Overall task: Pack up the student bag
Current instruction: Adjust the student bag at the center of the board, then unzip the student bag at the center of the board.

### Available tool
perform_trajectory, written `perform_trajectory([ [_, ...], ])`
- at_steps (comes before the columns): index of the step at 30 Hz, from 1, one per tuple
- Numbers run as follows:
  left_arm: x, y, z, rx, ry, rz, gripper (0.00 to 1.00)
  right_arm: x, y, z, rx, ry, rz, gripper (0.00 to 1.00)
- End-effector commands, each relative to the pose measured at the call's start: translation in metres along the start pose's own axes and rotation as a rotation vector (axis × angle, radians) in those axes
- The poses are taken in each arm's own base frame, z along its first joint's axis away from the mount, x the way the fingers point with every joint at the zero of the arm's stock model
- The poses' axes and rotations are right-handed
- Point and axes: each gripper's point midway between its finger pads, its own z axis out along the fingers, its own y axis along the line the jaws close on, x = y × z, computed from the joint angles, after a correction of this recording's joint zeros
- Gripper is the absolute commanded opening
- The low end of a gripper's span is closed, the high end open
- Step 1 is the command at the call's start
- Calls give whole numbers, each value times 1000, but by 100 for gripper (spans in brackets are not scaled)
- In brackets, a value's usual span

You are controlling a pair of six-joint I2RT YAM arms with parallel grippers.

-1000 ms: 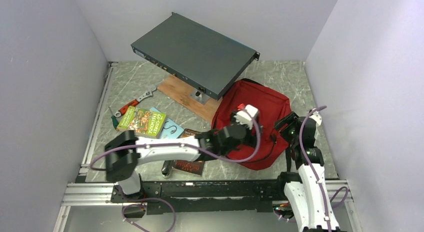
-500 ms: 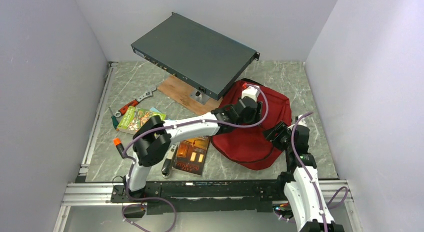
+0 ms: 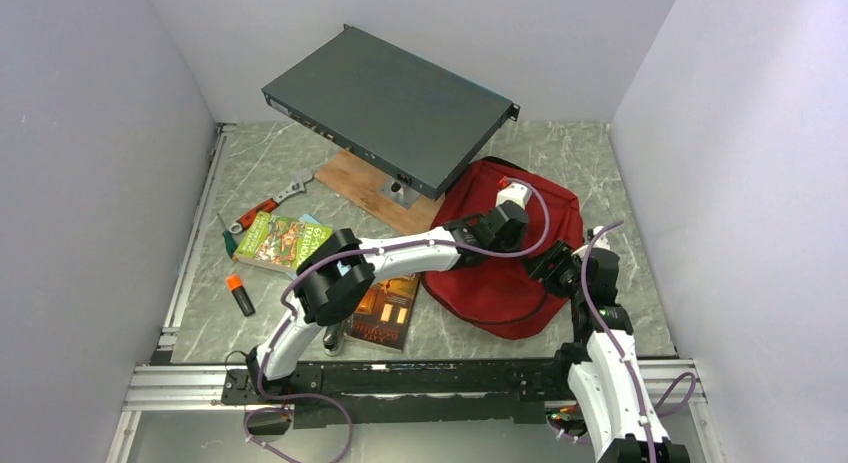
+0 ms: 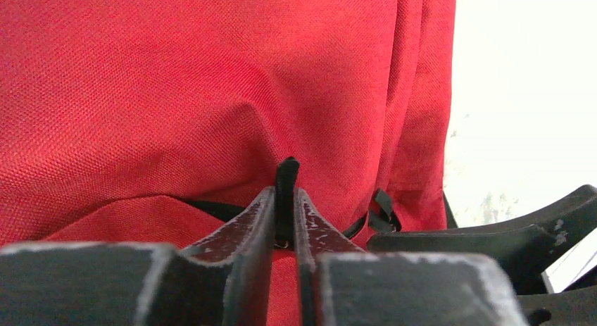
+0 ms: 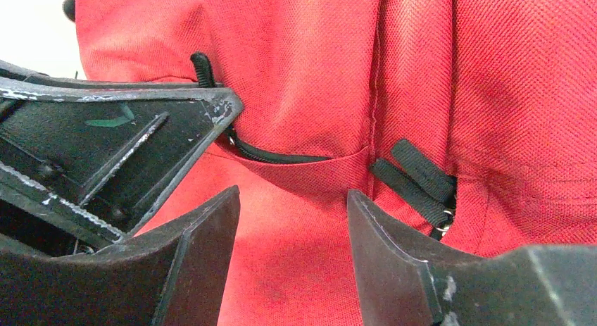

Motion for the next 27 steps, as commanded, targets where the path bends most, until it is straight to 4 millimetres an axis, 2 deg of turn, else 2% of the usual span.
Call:
perform_trajectory([
  [1, -23, -18, -7, 46, -53, -12, 11, -15, 9, 1, -34, -47, -27, 60],
  [4, -31, -14, -18, 34, -77, 5, 0, -14, 4, 5, -8, -39, -21, 61],
  [9, -38, -11, -36, 37, -96, -4, 0, -12, 13, 13, -89, -37, -18, 71],
  [13, -43, -8, -42, 31, -104, 23, 0, -15, 23, 15, -148, -57, -27, 63],
  [16, -45, -13, -41, 52, -92, 73, 0, -11, 22, 14, -141, -39, -8, 63],
  [19, -46, -20, -45, 99, -85, 139, 0, -9, 12, 8, -62, 7, -61, 78],
  [21, -45, -22, -50, 123, -89, 147, 0, -10, 20, 7, -100, 18, -80, 82],
  [24, -45, -20, -54, 126, -86, 133, 0, -9, 25, 11, -138, 23, -81, 78],
  [27, -47, -19, -57, 129, -77, 139, 0, -8, 25, 16, -151, 37, -100, 62],
])
